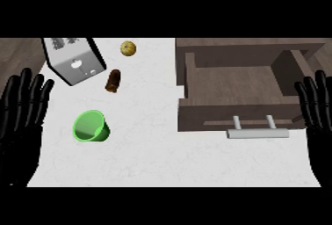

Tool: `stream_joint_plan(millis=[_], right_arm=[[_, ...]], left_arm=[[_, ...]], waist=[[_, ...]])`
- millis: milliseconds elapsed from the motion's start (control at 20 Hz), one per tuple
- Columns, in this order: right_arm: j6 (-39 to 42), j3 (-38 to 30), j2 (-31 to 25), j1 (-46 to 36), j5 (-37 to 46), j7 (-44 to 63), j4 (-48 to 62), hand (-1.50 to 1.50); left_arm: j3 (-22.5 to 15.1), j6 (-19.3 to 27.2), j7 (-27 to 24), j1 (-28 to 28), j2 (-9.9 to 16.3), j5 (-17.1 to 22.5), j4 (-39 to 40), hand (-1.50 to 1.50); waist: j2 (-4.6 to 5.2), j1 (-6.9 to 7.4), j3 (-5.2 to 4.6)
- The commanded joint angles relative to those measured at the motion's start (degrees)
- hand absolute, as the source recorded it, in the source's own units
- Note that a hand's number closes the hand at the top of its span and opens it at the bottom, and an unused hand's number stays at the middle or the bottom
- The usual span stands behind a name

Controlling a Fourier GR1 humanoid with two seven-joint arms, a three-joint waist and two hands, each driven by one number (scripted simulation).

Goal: Pick up the cup, place it into the drawer and close the drawer

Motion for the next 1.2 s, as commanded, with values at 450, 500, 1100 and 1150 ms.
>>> stream_joint_plan(millis=[450,500,1100,1150], right_arm=[[6.1,4.1,-1.4,-0.5,-2.8,0.4,4.5,-1.50],[5.1,3.3,-1.6,-2.4,-4.5,6.2,-0.3,-1.50],[8.1,-3.6,-4.2,-12.3,-7.3,4.2,11.6,-1.50],[7.9,-1.3,-2.6,-12.1,-5.2,0.4,14.9,-1.50]], left_arm=[[5.6,-31.9,2.9,-3.9,14.7,39.0,19.1,-1.50],[8.5,-33.9,3.2,-5.5,17.3,41.7,22.8,-1.50],[10.9,-47.6,-11.1,-14.5,17.3,23.6,54.7,-1.50],[11.7,-48.3,-13.1,-19.7,18.1,21.6,62.2,-1.50]], waist=[[1.72,0.15,-1.29],[1.43,-0.22,-1.35],[1.22,0.35,-1.25],[1.43,-0.05,-1.27]])
